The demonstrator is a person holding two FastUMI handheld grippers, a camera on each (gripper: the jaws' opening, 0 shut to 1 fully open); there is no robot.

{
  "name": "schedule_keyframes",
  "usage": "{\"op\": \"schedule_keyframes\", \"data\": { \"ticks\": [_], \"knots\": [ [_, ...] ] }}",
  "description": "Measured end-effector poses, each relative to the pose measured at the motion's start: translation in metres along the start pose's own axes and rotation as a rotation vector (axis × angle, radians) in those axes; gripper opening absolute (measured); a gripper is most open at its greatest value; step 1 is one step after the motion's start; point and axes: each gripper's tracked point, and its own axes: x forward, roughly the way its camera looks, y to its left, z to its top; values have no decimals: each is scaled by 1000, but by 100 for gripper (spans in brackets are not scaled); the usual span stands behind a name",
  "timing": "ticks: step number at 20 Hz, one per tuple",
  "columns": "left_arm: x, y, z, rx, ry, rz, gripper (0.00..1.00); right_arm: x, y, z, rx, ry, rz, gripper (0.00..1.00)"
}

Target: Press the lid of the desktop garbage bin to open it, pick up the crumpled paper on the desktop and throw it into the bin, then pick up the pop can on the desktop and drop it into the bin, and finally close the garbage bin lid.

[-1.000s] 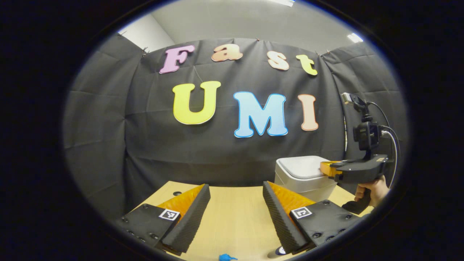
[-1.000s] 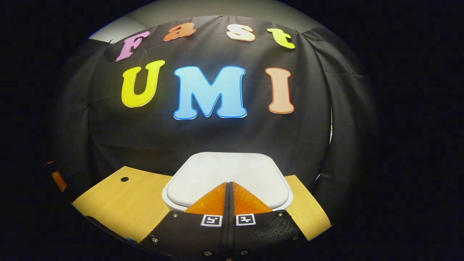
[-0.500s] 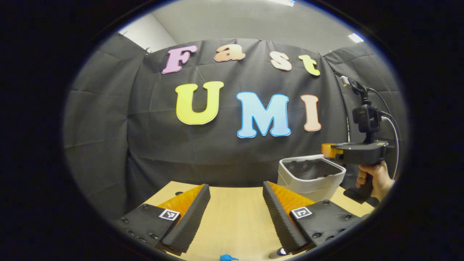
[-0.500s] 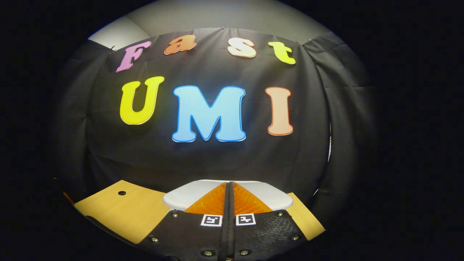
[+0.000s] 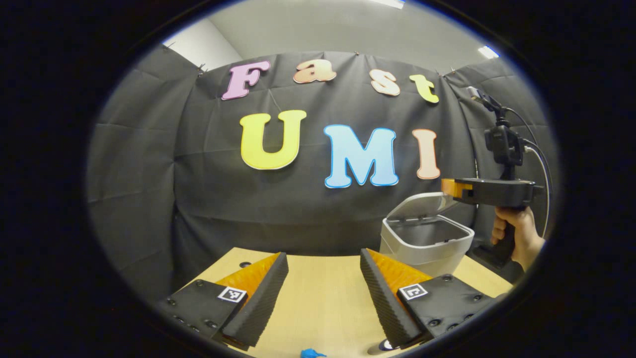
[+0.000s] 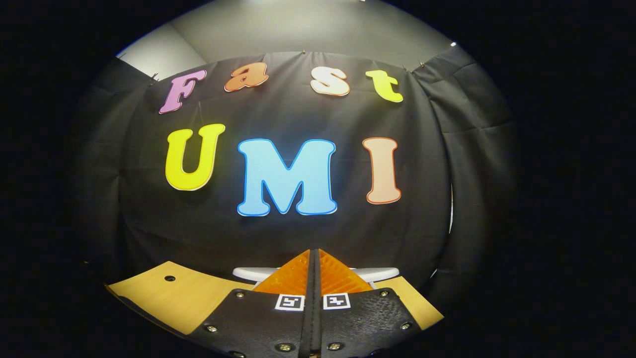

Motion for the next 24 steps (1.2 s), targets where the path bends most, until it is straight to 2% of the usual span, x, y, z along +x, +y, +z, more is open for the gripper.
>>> {"op": "schedule_keyframes", "data": {
  "ticks": [4, 5, 13, 19, 20, 21, 22, 23, 24],
  "knots": [
    [-2, -3, 0, -7, -1, -4, 96, -5, -2, 12, 2, -39, -5, 0],
    [-2, -3, 0, -7, -2, -4, 100, -6, -2, 12, -2, -39, -5, 0],
    [-8, 0, -4, -5, -8, 7, 100, -23, -7, 11, -37, -33, -16, 0],
    [-10, 5, -10, -4, -2, -6, 100, -39, 1, 3, 23, -4, 15, 0],
    [-10, 6, -9, -3, -2, -10, 100, -40, 1, 4, 31, -1, 14, 2],
    [-11, 7, -10, 1, -3, -13, 100, -45, -1, 3, 34, -5, 8, 10],
    [-13, 8, -10, 7, -2, -15, 100, -45, -1, 3, 33, -7, 1, 14],
    [-13, 11, -12, 14, -2, -15, 100, -48, -2, 1, 29, -7, -6, 29],
    [-15, 13, -14, 20, 0, -15, 100, -52, -2, 0, 21, -5, -10, 35]
  ]
}}
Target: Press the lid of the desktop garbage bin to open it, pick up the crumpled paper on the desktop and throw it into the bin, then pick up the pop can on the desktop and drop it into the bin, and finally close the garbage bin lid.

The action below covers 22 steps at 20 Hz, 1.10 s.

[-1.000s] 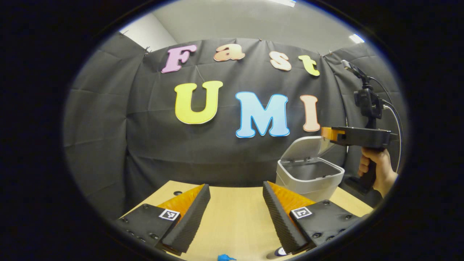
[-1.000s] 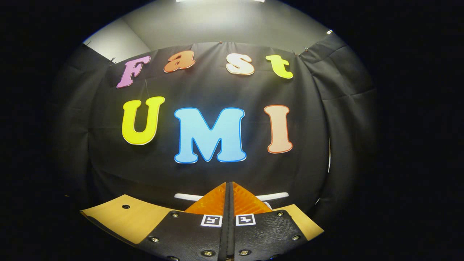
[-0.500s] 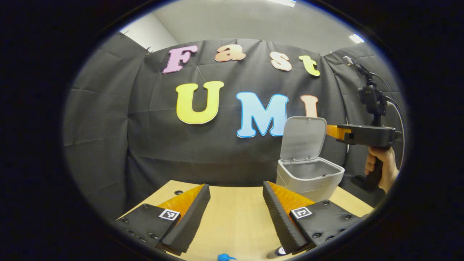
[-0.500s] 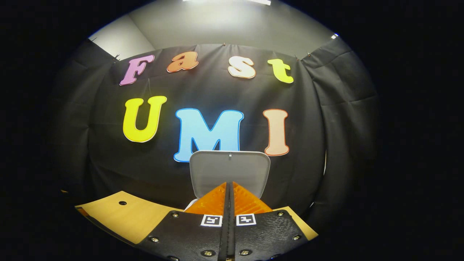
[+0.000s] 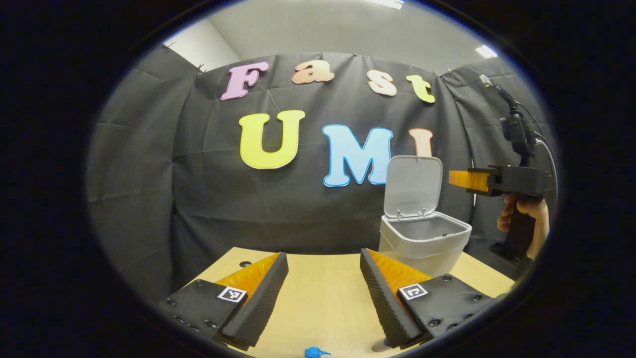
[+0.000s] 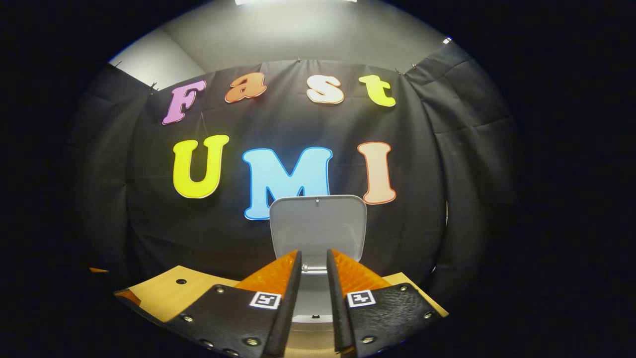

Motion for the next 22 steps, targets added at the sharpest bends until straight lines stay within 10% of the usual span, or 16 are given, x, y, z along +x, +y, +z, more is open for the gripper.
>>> {"op": "schedule_keyframes", "data": {
  "ticks": [2, 3, 22],
  "knots": [
    [1, 4, -3, 8, 6, 0, 100, -6, 0, -4, -22, 2, -10, 83],
    [0, 6, -4, 10, 10, 1, 100, -8, -2, -4, -32, 1, -24, 90],
    [-17, 13, -149, -69, 333, -124, 96, -76, 36, -50, -99, 81, 7, 93]
  ]
}}
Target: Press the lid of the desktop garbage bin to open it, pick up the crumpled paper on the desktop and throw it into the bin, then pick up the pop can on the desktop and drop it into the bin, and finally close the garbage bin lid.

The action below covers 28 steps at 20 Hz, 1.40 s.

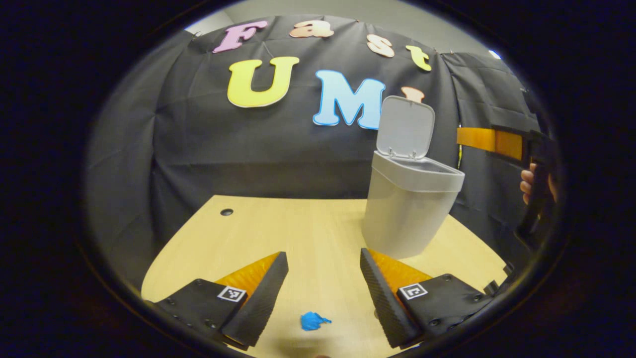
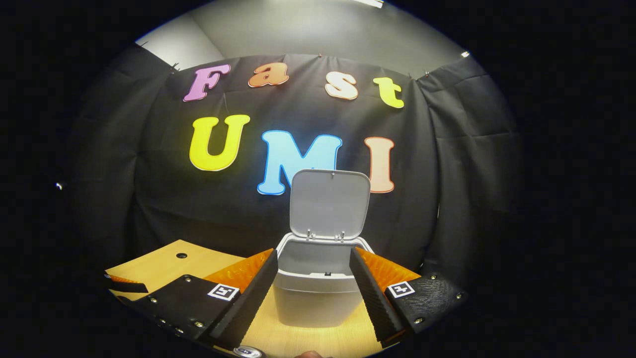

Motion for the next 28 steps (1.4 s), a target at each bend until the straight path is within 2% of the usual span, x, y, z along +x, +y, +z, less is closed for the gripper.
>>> {"op": "schedule_keyframes", "data": {
  "ticks": [2, 3, 7, 8, 10, 11, 13, 14, 15, 20, 22, 23, 24, 28],
  "knots": [
    [3, 4, -21, 1, 31, 2, 96, -3, 1, -4, 7, 12, 1, 93],
    [3, 7, -30, 6, 43, 9, 100, -6, 1, -5, 11, 13, -2, 93],
    [11, 12, -69, 40, 92, 9, 100, -15, 1, -9, 27, 11, -20, 93],
    [13, 11, -78, 39, 106, 2, 96, -17, 0, -10, 26, 10, -27, 93],
    [13, 14, -94, 41, 127, -1, 100, -20, 1, -11, 26, 12, -36, 93],
    [14, 16, -102, 49, 140, 0, 96, -21, 3, -12, 29, 15, -36, 93],
    [18, 21, -118, 71, 170, 7, 96, -24, 4, -16, 27, 26, -37, 93],
    [20, 23, -125, 73, 179, 8, 100, -25, 5, -18, 22, 34, -41, 93],
    [21, 25, -132, 70, 192, 9, 97, -27, 5, -21, 18, 42, -45, 93],
    [39, 32, -172, 73, 266, 18, 97, -35, 6, -32, 15, 84, -59, 93],
    [43, 37, -182, 71, 281, 27, 97, -41, 4, -35, 4, 94, -69, 93],
    [47, 40, -186, 68, 287, 30, 100, -43, 2, -36, 1, 97, -74, 93],
    [49, 41, -190, 67, 294, 31, 96, -44, 1, -36, -1, 98, -79, 93],
    [56, 47, -201, 66, 309, 36, 96, -49, -4, -36, 11, 107, -92, 93]
  ]
}}
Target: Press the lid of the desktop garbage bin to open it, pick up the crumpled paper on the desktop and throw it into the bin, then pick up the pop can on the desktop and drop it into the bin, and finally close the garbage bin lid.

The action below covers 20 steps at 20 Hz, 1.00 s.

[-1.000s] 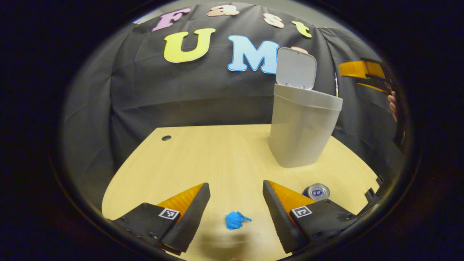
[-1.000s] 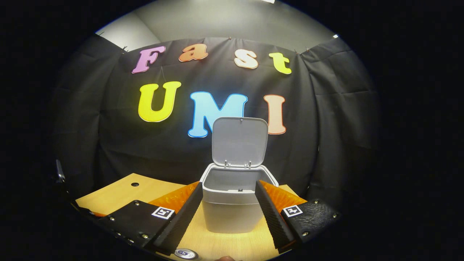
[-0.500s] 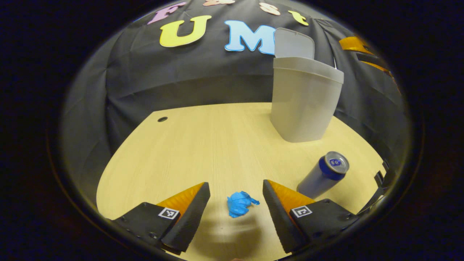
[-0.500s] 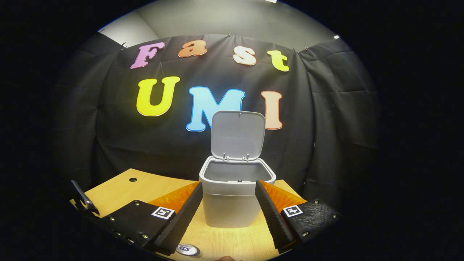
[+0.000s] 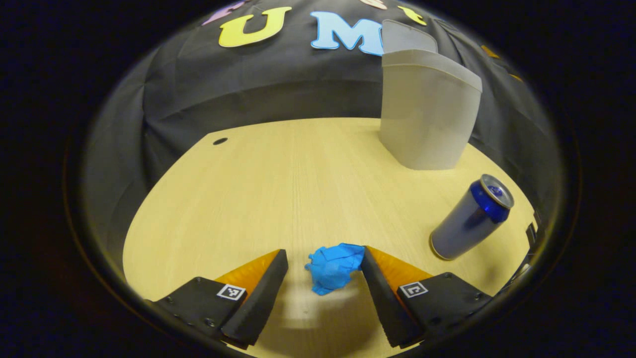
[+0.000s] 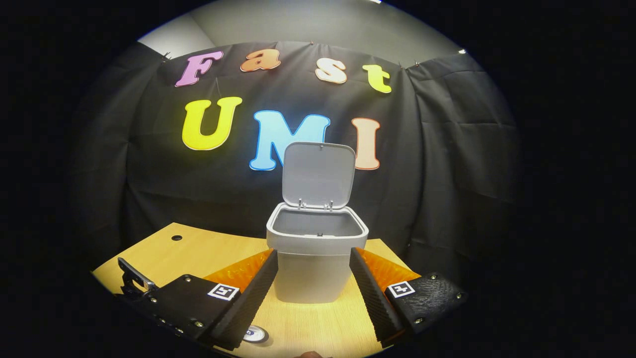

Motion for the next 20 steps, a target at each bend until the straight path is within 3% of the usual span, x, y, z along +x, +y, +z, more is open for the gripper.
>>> {"op": "schedule_keyframes", "data": {
  "ticks": [1, 4, 5, 6, 8, 9, 10, 11, 13, 17, 18, 19, 20],
  "knots": [
    [3, 2, 0, 1, -1, 7, 100, 0, -1, -1, 2, 2, -1, 93],
    [7, 4, -3, 0, 3, 22, 79, -2, -4, -1, -8, 4, -4, 93],
    [8, 5, -7, 0, 10, 26, 59, -2, -4, -1, -11, 3, -3, 93],
    [8, 4, -11, -2, 18, 28, 72, -2, -4, 0, -12, 2, -1, 93],
    [7, 9, -12, 13, 17, 58, 67, -2, -3, 0, -10, -1, 5, 93],
    [7, 8, -14, 15, 20, 53, 48, 0, -2, 2, -9, -2, 7, 93],
    [9, 8, -13, 17, 22, 44, 46, 1, -2, 3, -9, -3, 9, 93],
    [7, 13, -11, 17, 20, 73, 31, 1, -1, 2, -9, -4, 12, 93],
    [7, 18, -9, 4, 21, 74, 35, 2, -1, 2, -12, -4, 16, 93],
    [-2, 21, -5, -29, 6, 83, 28, 3, -3, 3, -5, -8, 15, 93],
    [-2, 19, 1, -30, -8, 73, 12, 5, -4, 4, -3, -10, 14, 93],
    [-4, 17, 7, -22, -24, 67, 28, 6, -4, 3, -1, -11, 15, 93],
    [-8, 16, 14, -17, -42, 71, 20, 7, -4, 4, 1, -10, 15, 93]
  ]
}}
